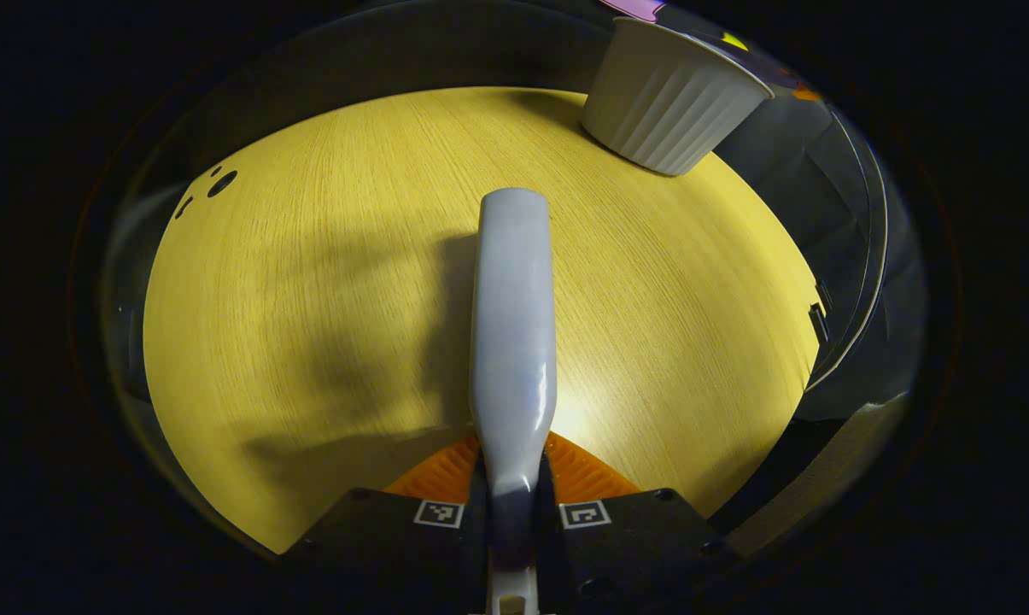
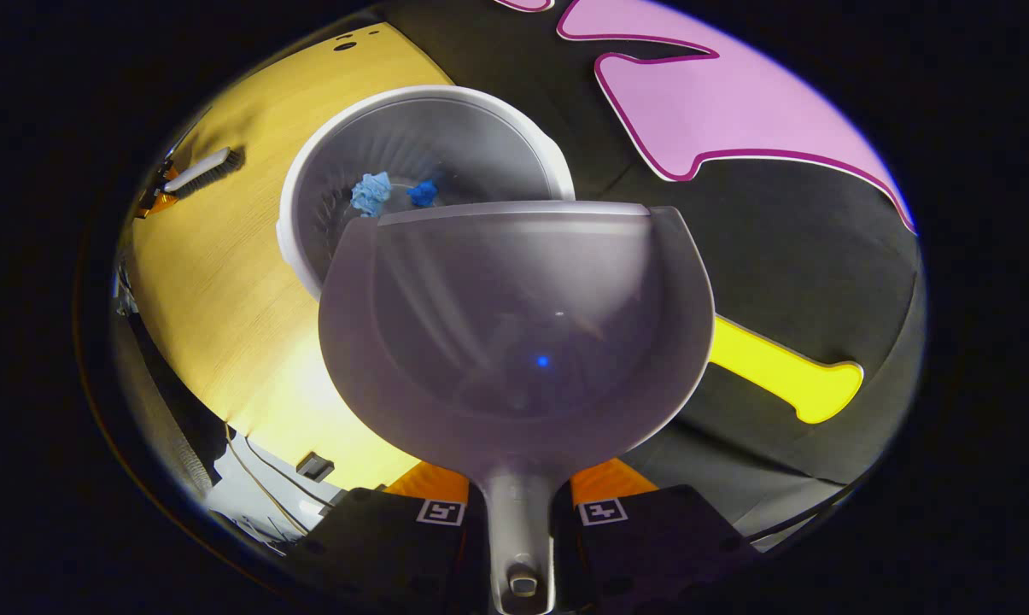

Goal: Pick up the small broom and dustpan from the desktop, sweep the trash into the dustpan with the broom, and then empty the trash into the garbage bin.

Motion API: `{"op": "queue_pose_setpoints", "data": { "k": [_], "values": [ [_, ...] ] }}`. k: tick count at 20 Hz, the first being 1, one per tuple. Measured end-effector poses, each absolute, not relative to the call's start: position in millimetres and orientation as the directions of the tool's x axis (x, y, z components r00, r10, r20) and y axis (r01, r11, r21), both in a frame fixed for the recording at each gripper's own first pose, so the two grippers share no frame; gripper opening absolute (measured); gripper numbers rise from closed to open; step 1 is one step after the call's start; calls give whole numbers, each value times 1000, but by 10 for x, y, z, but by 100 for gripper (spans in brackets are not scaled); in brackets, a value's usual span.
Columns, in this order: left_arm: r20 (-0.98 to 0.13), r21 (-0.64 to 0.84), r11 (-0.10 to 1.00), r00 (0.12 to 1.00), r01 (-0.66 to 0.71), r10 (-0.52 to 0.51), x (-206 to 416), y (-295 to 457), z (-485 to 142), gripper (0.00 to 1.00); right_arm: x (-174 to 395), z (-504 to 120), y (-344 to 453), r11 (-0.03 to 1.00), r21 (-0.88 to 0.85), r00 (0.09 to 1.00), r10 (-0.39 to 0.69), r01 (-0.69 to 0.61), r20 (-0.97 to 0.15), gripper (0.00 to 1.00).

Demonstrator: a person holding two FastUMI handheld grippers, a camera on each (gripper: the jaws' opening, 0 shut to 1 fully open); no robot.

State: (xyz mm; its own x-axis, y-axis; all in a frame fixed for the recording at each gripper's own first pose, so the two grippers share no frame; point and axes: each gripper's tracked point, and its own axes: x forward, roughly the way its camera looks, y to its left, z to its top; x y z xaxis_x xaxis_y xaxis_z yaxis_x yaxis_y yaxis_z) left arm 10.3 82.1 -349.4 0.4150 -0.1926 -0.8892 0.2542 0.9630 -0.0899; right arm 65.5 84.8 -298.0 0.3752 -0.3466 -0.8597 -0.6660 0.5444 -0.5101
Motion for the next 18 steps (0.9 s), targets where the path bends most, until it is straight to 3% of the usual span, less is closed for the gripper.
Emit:
{"op": "queue_pose_setpoints", "data": {
  "k": [3,9,13,18],
  "values": [
    [-890,-91,964,415,249,-191,100,819,-3494,27,653,-2947,790,596,-506,398,-314,-624,-862,33],
    [-894,-79,966,411,247,-179,106,826,-3496,27,474,-2819,659,826,-353,466,-126,-439,-876,33],
    [-901,-59,965,402,255,-162,104,843,-3500,27,288,-2711,664,895,-255,549,-14,-366,-836,33],
    [-904,-36,968,405,248,-137,113,856,-3486,27,-192,-2693,887,926,-94,565,140,-365,-813,33]
  ]
}}
